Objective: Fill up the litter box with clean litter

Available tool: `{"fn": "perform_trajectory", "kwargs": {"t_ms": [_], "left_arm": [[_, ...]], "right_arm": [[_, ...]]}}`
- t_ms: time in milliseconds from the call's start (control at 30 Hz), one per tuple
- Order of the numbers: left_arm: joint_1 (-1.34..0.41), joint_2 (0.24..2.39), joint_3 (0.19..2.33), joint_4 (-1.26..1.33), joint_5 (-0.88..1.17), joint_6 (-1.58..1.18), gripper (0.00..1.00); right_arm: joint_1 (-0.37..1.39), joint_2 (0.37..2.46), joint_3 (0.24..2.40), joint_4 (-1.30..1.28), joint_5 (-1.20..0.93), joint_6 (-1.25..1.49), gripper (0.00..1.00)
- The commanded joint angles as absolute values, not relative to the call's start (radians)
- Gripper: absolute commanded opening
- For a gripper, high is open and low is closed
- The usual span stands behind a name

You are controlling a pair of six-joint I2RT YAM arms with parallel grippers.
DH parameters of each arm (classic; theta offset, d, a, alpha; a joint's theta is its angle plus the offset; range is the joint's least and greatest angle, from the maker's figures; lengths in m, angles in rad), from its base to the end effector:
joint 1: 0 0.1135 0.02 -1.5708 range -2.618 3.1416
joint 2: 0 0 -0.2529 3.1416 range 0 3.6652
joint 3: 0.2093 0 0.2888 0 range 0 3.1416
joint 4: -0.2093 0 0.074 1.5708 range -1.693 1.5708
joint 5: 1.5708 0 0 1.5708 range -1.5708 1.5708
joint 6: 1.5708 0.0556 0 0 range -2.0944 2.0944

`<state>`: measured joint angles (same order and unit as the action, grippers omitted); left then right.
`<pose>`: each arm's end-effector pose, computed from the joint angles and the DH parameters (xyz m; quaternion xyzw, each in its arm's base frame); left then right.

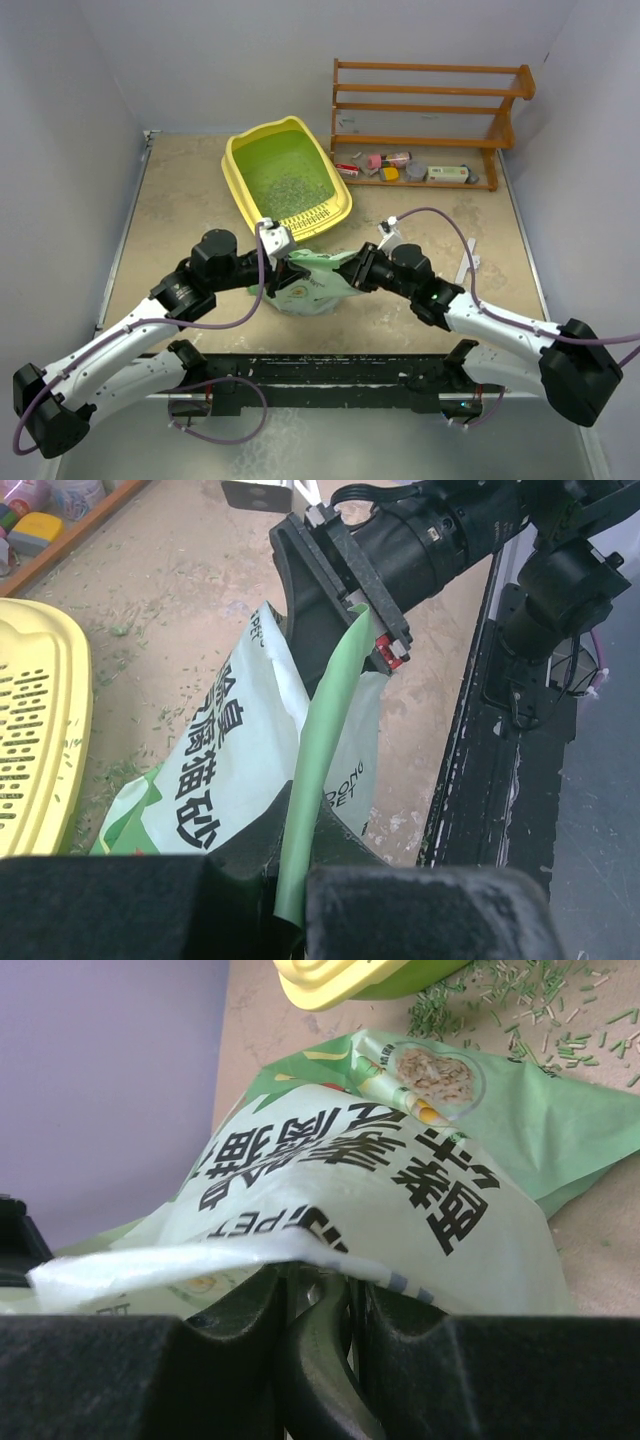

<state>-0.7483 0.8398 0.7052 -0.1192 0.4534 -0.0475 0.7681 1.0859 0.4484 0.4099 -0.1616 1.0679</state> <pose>0.1734 -0.1942 0.2922 0.3937 0.6766 -0.3949 0.4808 0.2026 0.2082 0.1882 0.0669 0.7790 0.5311 0.3265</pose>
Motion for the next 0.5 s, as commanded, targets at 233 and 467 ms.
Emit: {"fn": "perform_trajectory", "kwargs": {"t_ms": [233, 467], "left_arm": [[-0.743, 0.799, 0.726, -0.060, 0.444, -0.020, 0.15], [-0.743, 0.778, 0.725, -0.049, 0.458, -0.025, 0.27]], "right_arm": [[0.784, 0.978, 0.425, 0.479, -0.157, 1.159, 0.00], [0.784, 0.902, 0.371, 0.502, -0.100, 1.196, 0.00]]}}
